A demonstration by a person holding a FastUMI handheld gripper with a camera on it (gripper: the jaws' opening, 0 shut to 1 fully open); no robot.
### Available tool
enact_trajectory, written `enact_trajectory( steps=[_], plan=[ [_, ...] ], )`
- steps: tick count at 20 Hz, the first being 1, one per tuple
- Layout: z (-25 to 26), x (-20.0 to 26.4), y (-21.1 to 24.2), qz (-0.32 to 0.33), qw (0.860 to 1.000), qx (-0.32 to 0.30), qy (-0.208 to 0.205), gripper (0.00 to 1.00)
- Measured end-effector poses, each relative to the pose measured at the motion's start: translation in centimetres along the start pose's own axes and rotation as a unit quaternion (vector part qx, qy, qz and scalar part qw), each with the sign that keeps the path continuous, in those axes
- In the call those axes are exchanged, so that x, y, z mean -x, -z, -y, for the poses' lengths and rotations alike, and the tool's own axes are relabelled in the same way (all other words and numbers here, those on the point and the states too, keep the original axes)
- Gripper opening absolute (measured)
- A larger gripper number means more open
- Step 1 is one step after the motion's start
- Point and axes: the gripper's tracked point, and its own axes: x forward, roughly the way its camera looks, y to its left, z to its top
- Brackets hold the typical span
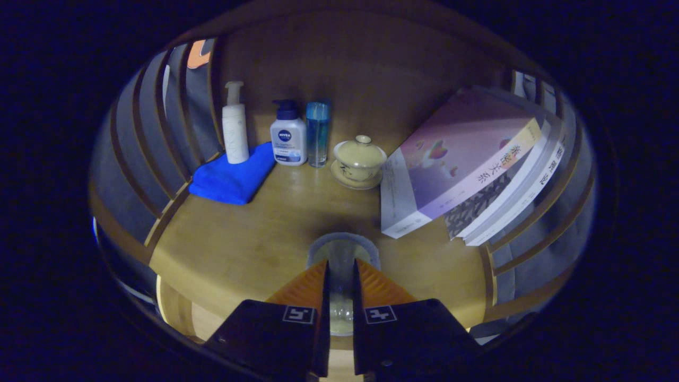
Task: Pull open the drawer, take out the items inside it, and place them on the countertop above the cabinet.
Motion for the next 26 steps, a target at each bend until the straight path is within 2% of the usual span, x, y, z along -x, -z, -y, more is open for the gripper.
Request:
enact_trajectory(
  steps=[2,5,9,13,15,17,20,26],
  plan=[
    [-0.4,0.3,0.3,-0.005,1.000,-0.008,-0.010,0.28],
    [0.1,1.7,0.8,0.004,1.000,-0.023,-0.008,0.43],
    [-0.1,5.2,2.5,0.026,0.999,-0.033,-0.028,0.50],
    [-0.7,8.6,6.5,0.048,0.998,0.000,-0.038,0.69],
    [-1.1,10.7,7.7,0.076,0.996,0.009,-0.044,0.69],
    [-1.4,12.9,8.8,0.116,0.992,0.008,-0.049,0.69],
    [-1.5,16.4,10.6,0.169,0.984,0.007,-0.061,0.87],
    [-1.0,23.5,12.2,0.270,0.960,-0.001,-0.068,0.89]
  ],
)
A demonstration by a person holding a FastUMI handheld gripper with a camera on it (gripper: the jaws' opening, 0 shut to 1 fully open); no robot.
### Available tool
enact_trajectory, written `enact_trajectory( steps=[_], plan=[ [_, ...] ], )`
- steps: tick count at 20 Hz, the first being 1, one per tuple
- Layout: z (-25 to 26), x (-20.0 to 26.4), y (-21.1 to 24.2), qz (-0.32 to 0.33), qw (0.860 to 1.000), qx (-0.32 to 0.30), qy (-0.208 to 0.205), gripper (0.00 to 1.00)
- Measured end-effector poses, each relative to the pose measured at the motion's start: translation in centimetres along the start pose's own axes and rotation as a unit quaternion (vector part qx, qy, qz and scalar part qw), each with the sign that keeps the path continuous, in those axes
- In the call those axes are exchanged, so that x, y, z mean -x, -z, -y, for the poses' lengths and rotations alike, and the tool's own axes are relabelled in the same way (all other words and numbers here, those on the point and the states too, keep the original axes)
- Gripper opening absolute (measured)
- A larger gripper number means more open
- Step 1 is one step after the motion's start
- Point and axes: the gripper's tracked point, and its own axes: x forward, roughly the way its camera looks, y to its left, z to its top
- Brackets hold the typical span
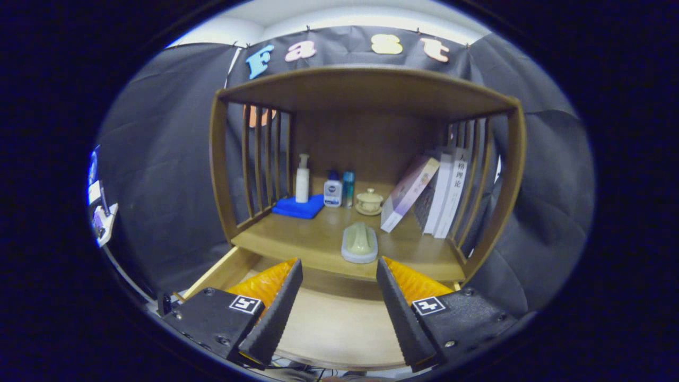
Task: Pull open the drawer, take out the items inside it, and place them on the countertop above the cabinet.
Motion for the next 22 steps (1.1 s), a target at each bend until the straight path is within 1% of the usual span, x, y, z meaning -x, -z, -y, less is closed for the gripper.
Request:
enact_trajectory(
  steps=[1,5,7,10,13,15,18,22],
  plan=[
    [-0.1,1.0,-0.5,0.014,1.000,0.001,0.001,0.90],
    [-1.4,4.9,-1.9,0.085,0.996,-0.002,-0.003,0.91],
    [-1.9,6.4,-1.2,0.116,0.993,0.004,0.000,0.91],
    [-2.5,7.6,0.9,0.144,0.990,0.008,0.007,0.91],
    [-2.8,7.9,3.9,0.149,0.989,0.012,0.012,0.91],
    [-2.7,7.9,6.1,0.146,0.989,0.021,0.023,0.91],
    [-2.7,7.1,10.6,0.118,0.992,0.024,0.037,0.92],
    [-3.4,6.2,15.7,0.089,0.996,0.002,0.029,0.92]
  ],
)
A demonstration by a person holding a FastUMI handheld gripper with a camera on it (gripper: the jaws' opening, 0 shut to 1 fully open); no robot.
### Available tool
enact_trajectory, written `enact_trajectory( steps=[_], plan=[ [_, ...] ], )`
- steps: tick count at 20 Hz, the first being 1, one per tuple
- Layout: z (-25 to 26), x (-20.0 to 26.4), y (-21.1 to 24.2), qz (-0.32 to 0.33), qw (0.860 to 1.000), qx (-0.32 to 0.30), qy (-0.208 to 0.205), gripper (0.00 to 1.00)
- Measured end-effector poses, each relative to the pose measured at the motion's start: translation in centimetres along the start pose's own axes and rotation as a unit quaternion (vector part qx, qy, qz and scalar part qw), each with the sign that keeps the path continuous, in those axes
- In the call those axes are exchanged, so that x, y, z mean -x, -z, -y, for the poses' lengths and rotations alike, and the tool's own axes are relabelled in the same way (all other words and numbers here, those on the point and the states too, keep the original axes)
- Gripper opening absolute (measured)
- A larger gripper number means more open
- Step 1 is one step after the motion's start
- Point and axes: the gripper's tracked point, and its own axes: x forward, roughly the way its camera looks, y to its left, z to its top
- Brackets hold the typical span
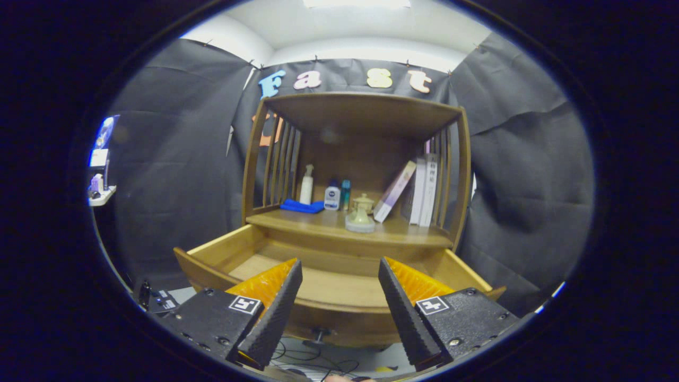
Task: Pull open the drawer, take out the items inside it, and place them on the countertop above the cabinet.
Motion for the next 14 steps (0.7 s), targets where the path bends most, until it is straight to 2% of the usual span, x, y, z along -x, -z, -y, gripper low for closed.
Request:
enact_trajectory(
  steps=[6,10,14],
  plan=[
    [-0.6,0.6,5.0,-0.011,1.000,-0.002,0.009,0.92],
    [-1.6,0.9,8.7,-0.051,0.999,-0.001,0.004,0.92],
    [-1.3,-0.1,10.7,-0.082,0.996,-0.030,0.017,0.92]
  ],
)
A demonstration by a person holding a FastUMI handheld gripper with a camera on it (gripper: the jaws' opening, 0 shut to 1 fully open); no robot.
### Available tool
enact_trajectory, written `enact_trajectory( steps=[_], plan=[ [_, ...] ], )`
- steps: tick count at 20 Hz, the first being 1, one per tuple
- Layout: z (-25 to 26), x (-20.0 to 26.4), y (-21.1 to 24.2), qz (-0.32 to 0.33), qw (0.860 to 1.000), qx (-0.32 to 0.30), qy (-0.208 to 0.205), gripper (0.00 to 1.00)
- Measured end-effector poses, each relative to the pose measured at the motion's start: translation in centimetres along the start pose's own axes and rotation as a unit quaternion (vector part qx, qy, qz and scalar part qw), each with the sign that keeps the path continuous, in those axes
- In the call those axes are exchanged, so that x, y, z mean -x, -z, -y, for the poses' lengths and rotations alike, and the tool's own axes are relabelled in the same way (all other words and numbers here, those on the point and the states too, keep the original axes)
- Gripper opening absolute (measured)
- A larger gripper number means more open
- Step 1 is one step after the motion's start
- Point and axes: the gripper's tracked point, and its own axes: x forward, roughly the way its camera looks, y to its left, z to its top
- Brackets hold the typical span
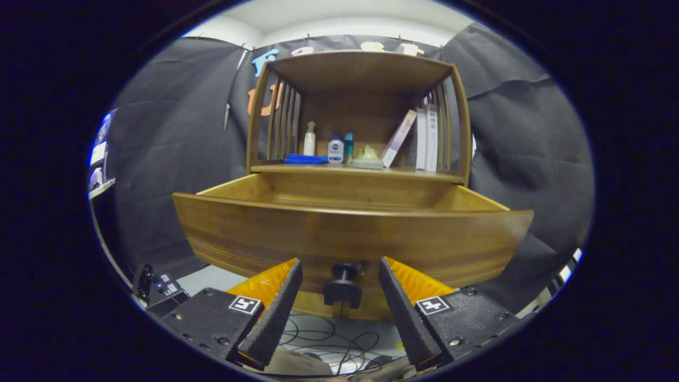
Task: Pull open the drawer, take out the items inside it, and place them on the countertop above the cabinet.
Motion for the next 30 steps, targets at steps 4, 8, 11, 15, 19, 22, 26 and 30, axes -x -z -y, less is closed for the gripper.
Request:
enact_trajectory(
  steps=[4,8,11,15,19,22,26,30],
  plan=[
    [0.6,-1.3,-0.5,0.006,0.999,-0.017,0.030,0.92],
    [0.4,-1.7,-0.4,0.015,0.998,0.009,0.054,0.94],
    [0.2,-1.8,-0.4,0.019,0.998,0.006,0.053,0.94],
    [0.3,-2.0,-0.6,0.019,0.998,0.005,0.053,0.95],
    [0.3,-2.3,-0.8,0.016,0.998,0.009,0.054,0.95],
    [0.2,-2.5,-0.9,0.012,0.998,0.009,0.056,0.95],
    [0.2,-3.2,-1.3,0.008,0.998,0.008,0.057,0.95],
    [0.2,-4.8,-2.0,0.003,0.998,0.007,0.060,0.95]
  ],
)
